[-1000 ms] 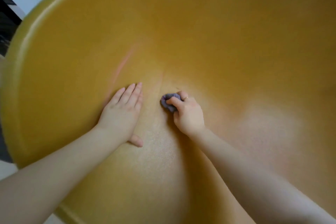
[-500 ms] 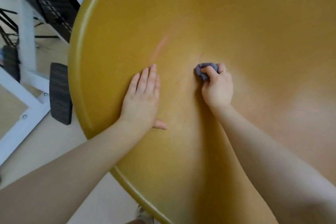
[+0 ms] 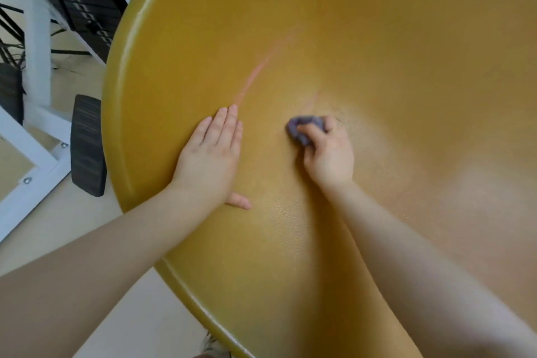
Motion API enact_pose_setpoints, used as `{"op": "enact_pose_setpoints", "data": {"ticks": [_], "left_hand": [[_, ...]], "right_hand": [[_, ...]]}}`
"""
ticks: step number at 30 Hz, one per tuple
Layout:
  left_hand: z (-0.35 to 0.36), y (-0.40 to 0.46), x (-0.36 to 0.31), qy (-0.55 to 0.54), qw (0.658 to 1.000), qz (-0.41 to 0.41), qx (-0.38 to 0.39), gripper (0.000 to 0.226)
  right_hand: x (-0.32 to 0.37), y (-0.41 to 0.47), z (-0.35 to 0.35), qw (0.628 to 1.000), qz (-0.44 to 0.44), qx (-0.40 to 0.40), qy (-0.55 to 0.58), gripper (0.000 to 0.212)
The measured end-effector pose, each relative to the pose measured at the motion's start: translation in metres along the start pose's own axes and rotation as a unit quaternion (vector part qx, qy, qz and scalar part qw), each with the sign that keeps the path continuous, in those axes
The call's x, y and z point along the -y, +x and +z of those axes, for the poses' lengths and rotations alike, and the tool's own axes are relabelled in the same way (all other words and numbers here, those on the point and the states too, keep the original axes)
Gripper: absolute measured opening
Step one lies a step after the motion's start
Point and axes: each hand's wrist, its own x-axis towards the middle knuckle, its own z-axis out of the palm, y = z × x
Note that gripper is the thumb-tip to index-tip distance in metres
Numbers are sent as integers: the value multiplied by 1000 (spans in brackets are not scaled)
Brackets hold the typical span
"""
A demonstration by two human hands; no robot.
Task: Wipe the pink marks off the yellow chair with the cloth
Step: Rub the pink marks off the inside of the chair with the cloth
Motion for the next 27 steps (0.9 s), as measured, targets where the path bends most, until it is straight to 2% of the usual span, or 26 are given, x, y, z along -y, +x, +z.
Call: {"op": "enact_pose_setpoints", "data": {"ticks": [2,4,5,7,9,13,15,20,23,24,27], "left_hand": [[2,0,3,1,1000,6,-1,136],[0,0,4,-8,1000,10,-1,135],[-2,0,5,-16,1000,14,1,134],[-6,1,9,-30,999,20,-2,129],[-12,2,18,-27,999,21,-17,128],[-21,5,39,4,999,-3,-39,133],[-20,3,43,20,999,-3,-43,134],[-10,0,47,9,997,-5,-74,134],[-13,-1,46,10,998,0,-61,133],[-14,-1,46,9,998,3,-59,133],[-17,-4,48,8,997,15,-73,131]], "right_hand": [[0,18,7,993,111,-44,1,28],[12,16,11,987,146,-60,22,29],[21,6,11,992,117,-45,34,28],[43,-30,9,998,4,13,59,27],[62,-65,0,989,-78,81,100,28],[63,-69,-1,977,-137,115,115,26],[49,-39,8,985,-114,83,99,25],[32,36,26,993,51,-71,78,33],[43,41,26,987,110,-96,69,30],[49,34,25,989,95,-82,72,30],[79,-18,20,994,-34,15,99,31]]}}
